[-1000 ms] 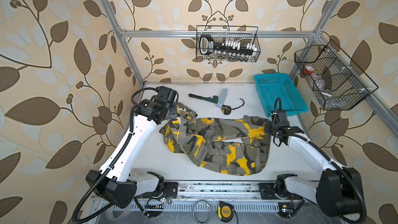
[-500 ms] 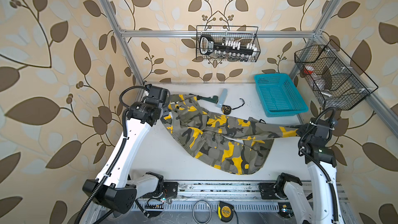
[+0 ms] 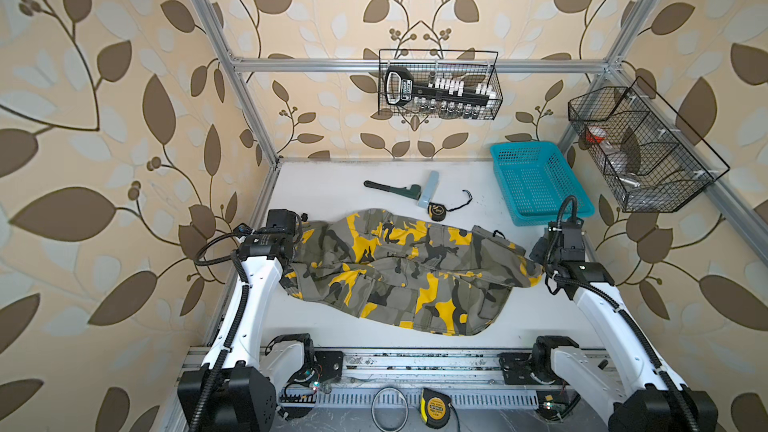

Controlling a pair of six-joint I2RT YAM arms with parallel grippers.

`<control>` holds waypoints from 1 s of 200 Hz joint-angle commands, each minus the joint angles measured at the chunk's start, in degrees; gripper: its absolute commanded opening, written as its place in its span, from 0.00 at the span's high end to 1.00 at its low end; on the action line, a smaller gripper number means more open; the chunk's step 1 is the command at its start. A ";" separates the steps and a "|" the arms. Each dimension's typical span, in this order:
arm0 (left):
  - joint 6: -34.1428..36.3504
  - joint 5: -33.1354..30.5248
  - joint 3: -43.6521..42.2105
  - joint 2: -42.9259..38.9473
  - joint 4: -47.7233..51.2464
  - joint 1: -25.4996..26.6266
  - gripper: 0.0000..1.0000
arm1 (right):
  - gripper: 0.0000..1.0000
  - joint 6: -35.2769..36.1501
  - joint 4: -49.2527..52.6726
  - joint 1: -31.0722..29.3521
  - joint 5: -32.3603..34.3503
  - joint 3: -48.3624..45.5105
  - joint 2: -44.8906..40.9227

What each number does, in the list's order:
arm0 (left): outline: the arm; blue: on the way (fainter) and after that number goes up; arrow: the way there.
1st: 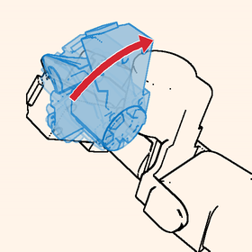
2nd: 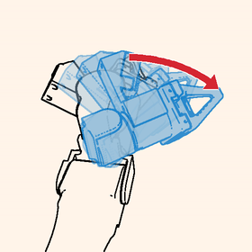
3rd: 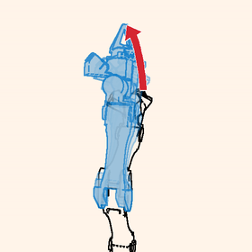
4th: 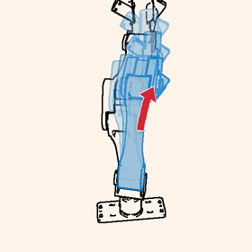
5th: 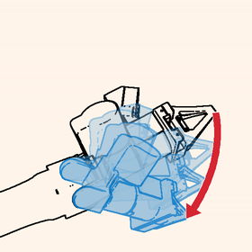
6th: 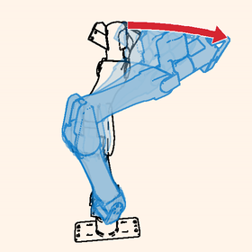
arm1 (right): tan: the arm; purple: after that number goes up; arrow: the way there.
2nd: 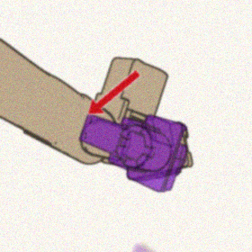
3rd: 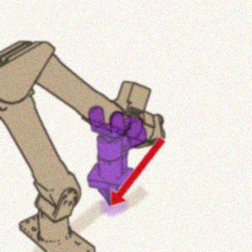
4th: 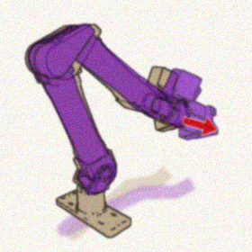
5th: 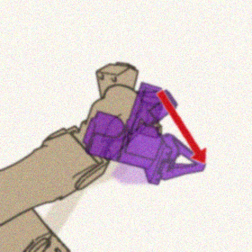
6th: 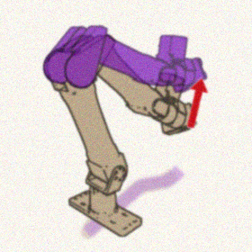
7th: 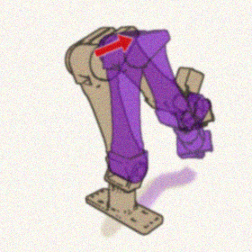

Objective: Fold and stack the trousers

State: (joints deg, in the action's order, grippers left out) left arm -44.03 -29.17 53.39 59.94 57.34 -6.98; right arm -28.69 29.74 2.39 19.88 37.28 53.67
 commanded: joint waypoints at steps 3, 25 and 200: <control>-4.01 -3.13 1.37 -1.09 -0.81 -1.49 1.00 | 0.32 1.96 1.71 0.25 -2.91 1.52 -0.08; -3.95 -3.85 2.71 0.06 -0.57 -1.59 1.00 | 0.20 0.65 5.60 -1.94 -9.71 3.78 -1.77; -0.81 0.24 5.72 5.71 -5.90 -2.00 1.00 | 0.31 -38.58 13.57 -28.22 -10.79 -13.85 -9.37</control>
State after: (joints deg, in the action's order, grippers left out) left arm -46.11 -28.42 56.34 65.82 52.56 -8.36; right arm -69.97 50.98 -31.40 12.01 24.25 42.46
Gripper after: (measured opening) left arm 0.059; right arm 0.733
